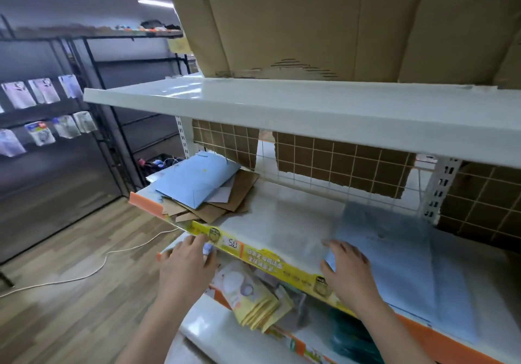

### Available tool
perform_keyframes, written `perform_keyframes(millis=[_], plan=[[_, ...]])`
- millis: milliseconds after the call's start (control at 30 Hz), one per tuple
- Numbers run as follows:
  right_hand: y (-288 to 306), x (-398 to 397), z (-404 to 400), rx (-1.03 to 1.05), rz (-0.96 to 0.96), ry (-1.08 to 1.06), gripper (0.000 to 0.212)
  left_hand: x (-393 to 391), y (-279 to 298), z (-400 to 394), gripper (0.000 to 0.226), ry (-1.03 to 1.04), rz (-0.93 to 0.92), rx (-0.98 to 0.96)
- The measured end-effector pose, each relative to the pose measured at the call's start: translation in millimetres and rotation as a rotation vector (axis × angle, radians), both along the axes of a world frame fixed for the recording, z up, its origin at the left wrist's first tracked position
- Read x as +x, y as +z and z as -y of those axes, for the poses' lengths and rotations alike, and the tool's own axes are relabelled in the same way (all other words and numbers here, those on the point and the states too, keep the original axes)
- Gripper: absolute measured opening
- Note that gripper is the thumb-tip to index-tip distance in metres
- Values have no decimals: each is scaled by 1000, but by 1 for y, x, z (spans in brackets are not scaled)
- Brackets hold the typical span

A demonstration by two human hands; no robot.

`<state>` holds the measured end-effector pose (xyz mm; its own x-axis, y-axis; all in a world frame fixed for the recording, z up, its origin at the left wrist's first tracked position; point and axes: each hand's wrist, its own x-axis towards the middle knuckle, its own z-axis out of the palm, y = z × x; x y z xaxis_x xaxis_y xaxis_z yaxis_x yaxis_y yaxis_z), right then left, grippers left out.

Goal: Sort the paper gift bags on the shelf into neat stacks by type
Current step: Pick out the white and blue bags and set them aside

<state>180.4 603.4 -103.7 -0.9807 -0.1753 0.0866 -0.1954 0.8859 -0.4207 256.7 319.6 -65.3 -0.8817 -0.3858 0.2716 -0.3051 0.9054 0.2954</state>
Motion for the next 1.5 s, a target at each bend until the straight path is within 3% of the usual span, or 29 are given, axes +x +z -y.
perform_keyframes(millis=[333, 767, 967, 1033, 1100, 1167, 1233, 1500], plan=[[-1, -47, 69, 65, -24, 56, 44, -61, -2, 65, 30, -37, 36, -41], [-12, -92, 173, 92, 3, -144, 43, -187, -21, 194, 36, -238, 27, -64], [-17, -101, 231, 61, -26, -244, 40, -239, -22, 262, 41, -243, 201, -106], [-17, -100, 249, 80, -10, -260, 42, -252, -28, 277, 49, -178, 322, -127], [-18, -99, 262, 86, 9, -285, 47, -263, -36, 286, 73, -90, 401, -77], [-19, -99, 272, 92, 15, -299, 51, -271, -42, 291, 99, -9, 405, -23], [-17, -101, 281, 124, 58, -290, 47, -275, -43, 292, 110, 11, 373, -56], [-12, -125, 325, 85, 75, -255, 44, -278, -31, 300, 88, -2, 318, 21]])
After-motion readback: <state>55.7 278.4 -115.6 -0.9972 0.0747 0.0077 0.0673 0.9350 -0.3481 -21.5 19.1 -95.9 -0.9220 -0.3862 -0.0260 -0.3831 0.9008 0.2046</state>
